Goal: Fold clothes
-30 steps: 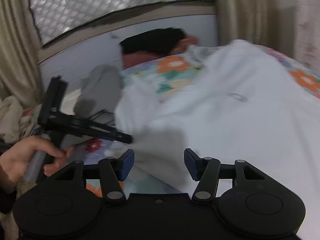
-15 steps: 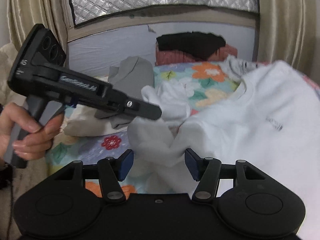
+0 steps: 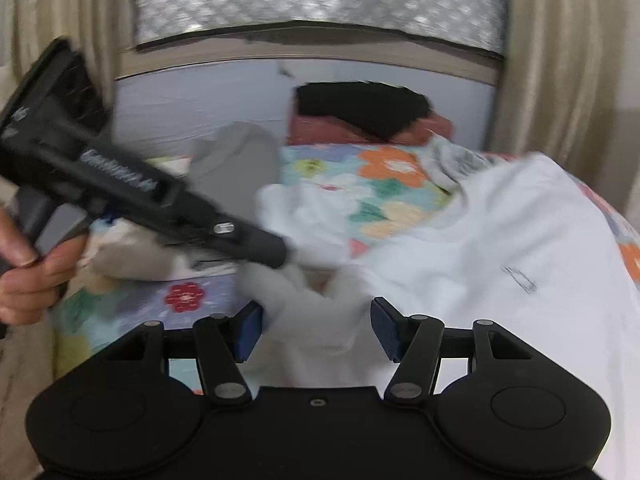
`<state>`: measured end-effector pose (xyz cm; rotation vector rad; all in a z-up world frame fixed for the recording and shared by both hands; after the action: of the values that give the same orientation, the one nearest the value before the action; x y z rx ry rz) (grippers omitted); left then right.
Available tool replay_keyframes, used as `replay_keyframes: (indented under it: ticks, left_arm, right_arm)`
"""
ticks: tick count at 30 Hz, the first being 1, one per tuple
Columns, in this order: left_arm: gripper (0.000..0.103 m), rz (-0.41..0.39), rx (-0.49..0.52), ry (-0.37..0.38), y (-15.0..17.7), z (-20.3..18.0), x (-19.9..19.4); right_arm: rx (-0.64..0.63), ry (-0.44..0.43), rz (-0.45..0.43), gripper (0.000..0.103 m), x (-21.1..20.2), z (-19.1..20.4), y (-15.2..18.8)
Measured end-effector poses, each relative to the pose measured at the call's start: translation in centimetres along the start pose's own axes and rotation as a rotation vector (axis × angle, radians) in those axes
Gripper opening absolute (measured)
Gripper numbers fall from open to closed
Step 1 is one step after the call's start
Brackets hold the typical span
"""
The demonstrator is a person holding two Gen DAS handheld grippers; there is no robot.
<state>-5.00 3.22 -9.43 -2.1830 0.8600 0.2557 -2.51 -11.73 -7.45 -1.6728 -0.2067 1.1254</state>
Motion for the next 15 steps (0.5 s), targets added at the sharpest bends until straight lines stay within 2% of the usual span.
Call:
replay_keyframes:
  ticks: [4, 6, 8, 12, 13, 15]
  left_arm:
    - [0.008, 0.03, 0.002, -0.031, 0.5, 0.2, 0.7]
    - [0.008, 0.03, 0.034, -0.033, 0.6, -0.2, 0.6]
    - [0.008, 0.032, 0.047, -0.001, 0.7, -0.9, 0.3]
    - [0.008, 0.021, 0.058, 0.095, 0.4, -2.1, 0.5]
    - [0.008, 0.029, 0.057, 0.134, 0.4, -2.6, 0.8]
    - [0.008, 0.058, 0.057, 0.207, 0.6, -3.4, 1.5]
  right_arm:
    - [0.026, 0.102, 0.063, 0.063, 0.6, -1.6, 1.1]
    - [0.042, 0.135, 0.079, 0.058, 0.5, -2.1, 1.4]
    - [0.071, 0.108, 0.075, 0.056, -0.1, -2.3, 1.6]
    - [0.064, -0.069, 0.025, 0.057, -2.0, -0.6, 1.4]
    - [0.02, -0.085, 0.024, 0.057, -2.1, 0.1, 1.3]
    - [-0.063, -0.051, 0.023, 0.058, -1.4, 0.9, 1.0]
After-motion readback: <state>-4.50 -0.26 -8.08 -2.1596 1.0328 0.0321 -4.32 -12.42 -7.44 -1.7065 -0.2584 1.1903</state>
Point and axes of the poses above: each gripper's, at about its wrist camera, not at the fingertips, and x roughly the way its jaws point, z to its left, y to its underside, the point moved 7 cm from there along x, roughly the way its jaws point, and after that the axes turned 4 degrees about -z, right-handed, at the moved point
